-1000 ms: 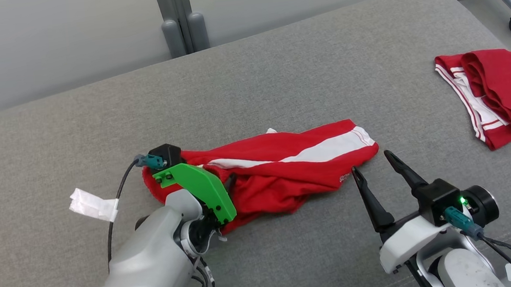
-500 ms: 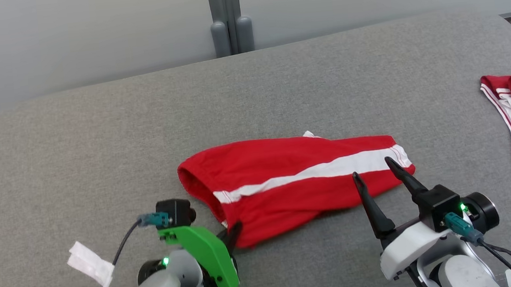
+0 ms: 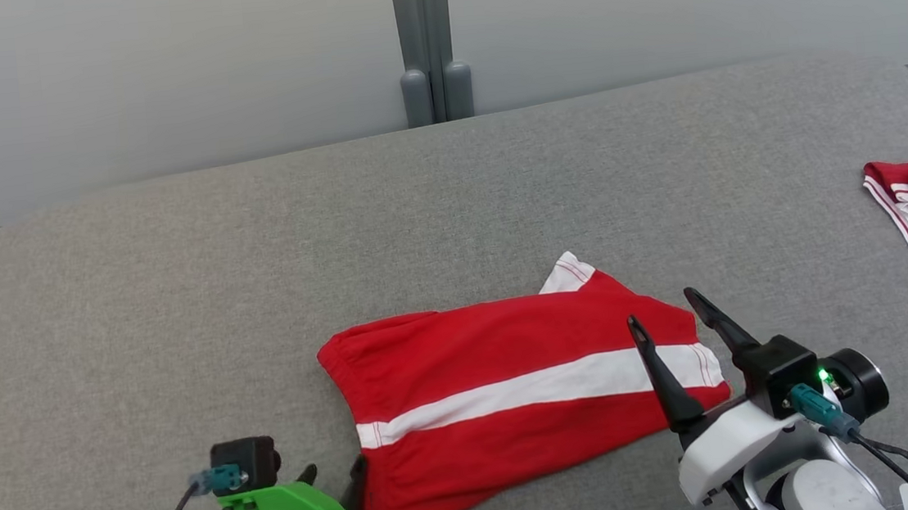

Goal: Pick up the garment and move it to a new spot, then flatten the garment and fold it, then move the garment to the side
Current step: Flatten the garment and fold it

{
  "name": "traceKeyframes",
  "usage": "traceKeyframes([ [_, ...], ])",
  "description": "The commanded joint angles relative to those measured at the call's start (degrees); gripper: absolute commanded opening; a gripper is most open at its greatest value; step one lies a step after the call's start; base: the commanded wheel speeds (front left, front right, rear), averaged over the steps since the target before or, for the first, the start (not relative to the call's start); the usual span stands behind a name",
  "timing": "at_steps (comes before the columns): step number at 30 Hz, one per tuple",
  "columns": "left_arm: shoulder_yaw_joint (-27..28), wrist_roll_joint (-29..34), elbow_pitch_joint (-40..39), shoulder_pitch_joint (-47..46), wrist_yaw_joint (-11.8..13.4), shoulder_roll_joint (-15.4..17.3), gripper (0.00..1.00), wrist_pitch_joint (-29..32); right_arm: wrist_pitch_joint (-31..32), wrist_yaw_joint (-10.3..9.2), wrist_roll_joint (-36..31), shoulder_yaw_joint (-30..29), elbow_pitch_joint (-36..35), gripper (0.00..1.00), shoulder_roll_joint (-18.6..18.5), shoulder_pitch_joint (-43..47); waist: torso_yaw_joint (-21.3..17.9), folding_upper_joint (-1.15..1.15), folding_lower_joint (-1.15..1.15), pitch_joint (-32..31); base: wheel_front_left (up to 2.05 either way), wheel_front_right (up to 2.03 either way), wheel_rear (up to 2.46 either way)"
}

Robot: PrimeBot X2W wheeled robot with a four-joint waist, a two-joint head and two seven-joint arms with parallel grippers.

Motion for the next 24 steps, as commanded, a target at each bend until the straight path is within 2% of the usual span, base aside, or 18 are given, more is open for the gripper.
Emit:
traceKeyframes([
  [1, 1.33, -0.16, 0.09, 1.41, 0.31, 0.47, 1.00, -1.95, 0.11, -0.11, -0.10, -0.51, -0.40, 1.00, -0.11, 0.85, -0.23, 0.00, 0.00, -0.35, 0.00, 0.00, 0.00],
  [4, 5.29, -0.64, -0.27, 2.34, -0.05, 0.43, 1.00, -8.81, 0.17, -0.11, -0.33, -1.88, -0.74, 1.00, -0.25, 1.21, -0.26, 0.00, 0.00, -0.94, 0.00, 0.00, 0.00],
  [7, 9.50, 1.10, -1.04, 2.99, -0.71, 0.51, 1.00, -12.71, 0.22, -0.11, -0.62, -3.33, -1.22, 1.00, -0.32, 1.57, 0.01, 0.00, 0.00, -1.49, 0.00, 0.00, 0.00],
  [9, 13.40, 3.95, -2.02, 3.43, -1.60, 0.44, 1.00, -13.52, 0.27, -0.11, -0.85, -4.66, -1.72, 1.00, -0.23, 1.95, 0.32, 0.00, 0.00, -1.78, 0.00, 0.00, 0.00],
  [11, 20.24, 9.70, -4.47, 4.57, -2.62, -0.83, 1.00, -13.66, 0.29, -0.11, -0.99, -6.24, -2.16, 1.00, -0.19, 2.09, 0.74, 0.00, 0.00, -1.95, 0.00, 0.00, 0.00],
  [14, 29.51, 18.43, -7.56, 8.96, -5.15, -3.56, 1.00, -13.45, 0.40, -0.11, -0.88, -7.93, -2.46, 1.00, -0.27, 2.17, 1.25, 0.00, 0.00, -2.29, 0.00, 0.00, 0.00],
  [17, 36.31, 26.42, -9.91, 12.19, -8.68, -6.13, 1.00, -13.48, 0.52, -0.11, -0.56, -8.88, -2.43, 1.00, -0.47, 2.29, 1.74, 0.00, 0.00, -2.76, 0.00, 0.00, 0.00],
  [24, 43.87, 37.16, -8.31, 17.30, -14.86, -10.27, 1.00, -13.49, 0.91, -0.11, 0.74, -9.41, -1.50, 1.00, -0.63, 2.74, 2.75, 0.00, 0.00, -4.11, 0.00, 0.00, 0.00],
])
